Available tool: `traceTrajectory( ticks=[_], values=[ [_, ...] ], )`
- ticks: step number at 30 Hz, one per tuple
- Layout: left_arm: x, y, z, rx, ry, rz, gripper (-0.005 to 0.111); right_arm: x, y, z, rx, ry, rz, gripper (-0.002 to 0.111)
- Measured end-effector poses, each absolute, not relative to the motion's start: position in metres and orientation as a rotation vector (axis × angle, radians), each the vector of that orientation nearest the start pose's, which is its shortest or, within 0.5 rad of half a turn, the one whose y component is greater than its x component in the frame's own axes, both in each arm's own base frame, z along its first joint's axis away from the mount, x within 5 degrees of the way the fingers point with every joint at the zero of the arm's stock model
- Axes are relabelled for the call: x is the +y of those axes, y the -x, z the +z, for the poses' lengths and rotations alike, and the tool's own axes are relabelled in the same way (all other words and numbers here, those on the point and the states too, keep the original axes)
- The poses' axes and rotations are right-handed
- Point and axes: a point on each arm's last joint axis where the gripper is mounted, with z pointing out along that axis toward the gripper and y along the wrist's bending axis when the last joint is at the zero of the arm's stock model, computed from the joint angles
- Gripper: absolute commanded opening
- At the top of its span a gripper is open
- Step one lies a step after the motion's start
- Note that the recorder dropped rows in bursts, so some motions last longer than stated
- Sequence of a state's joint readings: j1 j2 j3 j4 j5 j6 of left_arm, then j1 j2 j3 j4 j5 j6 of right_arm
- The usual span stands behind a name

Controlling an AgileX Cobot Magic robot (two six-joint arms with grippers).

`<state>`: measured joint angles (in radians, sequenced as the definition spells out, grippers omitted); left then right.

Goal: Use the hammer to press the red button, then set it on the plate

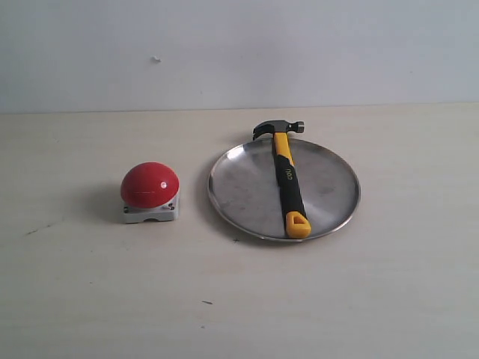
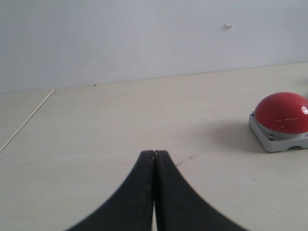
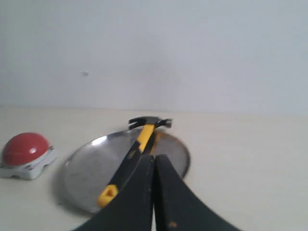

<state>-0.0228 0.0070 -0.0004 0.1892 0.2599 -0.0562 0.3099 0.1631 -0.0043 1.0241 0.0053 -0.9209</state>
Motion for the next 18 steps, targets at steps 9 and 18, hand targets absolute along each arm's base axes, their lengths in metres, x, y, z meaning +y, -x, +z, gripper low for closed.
traceTrajectory(
  ticks=[9, 18],
  values=[
    [0.003, -0.056, 0.19, 1.744, -0.095, 0.118, 0.0, 0.01, -0.056, 0.211, 1.525, 0.096, 0.11, 0.0],
    [0.003, -0.056, 0.19, 1.744, -0.095, 0.118, 0.0, 0.007, -0.056, 0.211, 1.522, 0.078, 0.084, 0.0]
  ],
)
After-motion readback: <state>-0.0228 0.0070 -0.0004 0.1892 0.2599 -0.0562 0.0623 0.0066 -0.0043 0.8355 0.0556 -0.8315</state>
